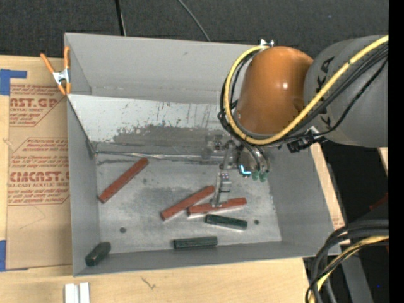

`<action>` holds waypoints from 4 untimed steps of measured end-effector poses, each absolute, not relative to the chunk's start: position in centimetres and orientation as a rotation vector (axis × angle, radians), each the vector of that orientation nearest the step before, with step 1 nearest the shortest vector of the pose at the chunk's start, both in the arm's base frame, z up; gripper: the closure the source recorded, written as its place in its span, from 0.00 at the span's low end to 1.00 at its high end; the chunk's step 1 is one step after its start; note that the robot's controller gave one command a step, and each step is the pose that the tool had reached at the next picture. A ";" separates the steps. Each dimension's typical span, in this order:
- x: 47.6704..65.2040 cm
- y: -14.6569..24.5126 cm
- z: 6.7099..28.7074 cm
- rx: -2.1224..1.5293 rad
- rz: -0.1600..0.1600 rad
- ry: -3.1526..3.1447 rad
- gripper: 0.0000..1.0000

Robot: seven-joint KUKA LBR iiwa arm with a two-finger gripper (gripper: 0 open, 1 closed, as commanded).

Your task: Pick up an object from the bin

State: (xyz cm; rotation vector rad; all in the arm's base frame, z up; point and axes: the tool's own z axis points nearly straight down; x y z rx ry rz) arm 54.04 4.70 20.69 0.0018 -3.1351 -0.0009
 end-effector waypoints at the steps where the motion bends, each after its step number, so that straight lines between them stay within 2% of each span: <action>1: 54.2 4.7 21.1 0.000 -0.002 -3.143 0.00; 2: 53.9 4.3 18.4 0.168 -0.001 -3.143 0.00; 3: 53.4 4.2 12.7 0.518 0.000 -3.105 0.00; 4: 58.5 3.6 7.2 0.721 -0.001 -3.064 1.00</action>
Offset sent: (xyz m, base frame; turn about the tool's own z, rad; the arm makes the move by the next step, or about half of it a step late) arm -0.0145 -0.0198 -0.1223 -0.4463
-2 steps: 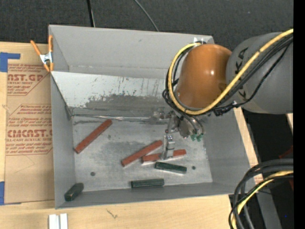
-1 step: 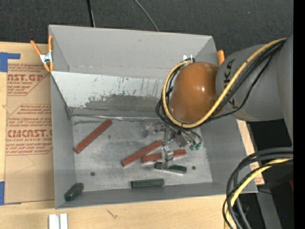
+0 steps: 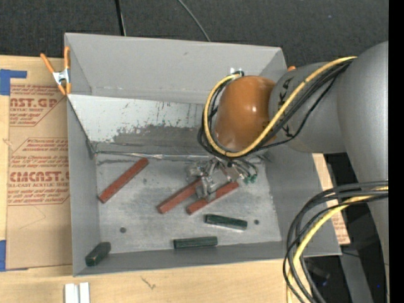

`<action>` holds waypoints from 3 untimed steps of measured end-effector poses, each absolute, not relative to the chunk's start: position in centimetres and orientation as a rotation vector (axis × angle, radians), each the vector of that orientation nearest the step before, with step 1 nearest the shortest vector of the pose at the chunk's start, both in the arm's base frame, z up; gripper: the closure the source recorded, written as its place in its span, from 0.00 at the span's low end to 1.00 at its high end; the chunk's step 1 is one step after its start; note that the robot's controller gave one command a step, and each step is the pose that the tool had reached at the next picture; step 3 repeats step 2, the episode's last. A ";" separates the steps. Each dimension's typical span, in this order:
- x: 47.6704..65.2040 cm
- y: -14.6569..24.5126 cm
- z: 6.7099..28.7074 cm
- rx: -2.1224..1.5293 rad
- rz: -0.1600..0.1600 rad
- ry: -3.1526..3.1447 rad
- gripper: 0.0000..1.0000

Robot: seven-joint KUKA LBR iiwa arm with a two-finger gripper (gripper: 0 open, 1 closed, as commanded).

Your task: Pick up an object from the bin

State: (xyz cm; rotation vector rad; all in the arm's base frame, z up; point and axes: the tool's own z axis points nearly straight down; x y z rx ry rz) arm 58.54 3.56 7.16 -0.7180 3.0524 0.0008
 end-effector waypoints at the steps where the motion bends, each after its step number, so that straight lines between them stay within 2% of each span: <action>1: 58.5 3.6 7.2 -0.718 0.001 3.052 1.00; 2: 56.2 3.1 21.5 -0.732 0.001 3.051 1.00; 3: 56.2 3.1 21.5 -0.732 0.001 3.051 1.00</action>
Offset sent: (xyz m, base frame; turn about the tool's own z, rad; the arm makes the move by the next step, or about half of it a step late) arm -0.0237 -0.0052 0.1434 -0.0087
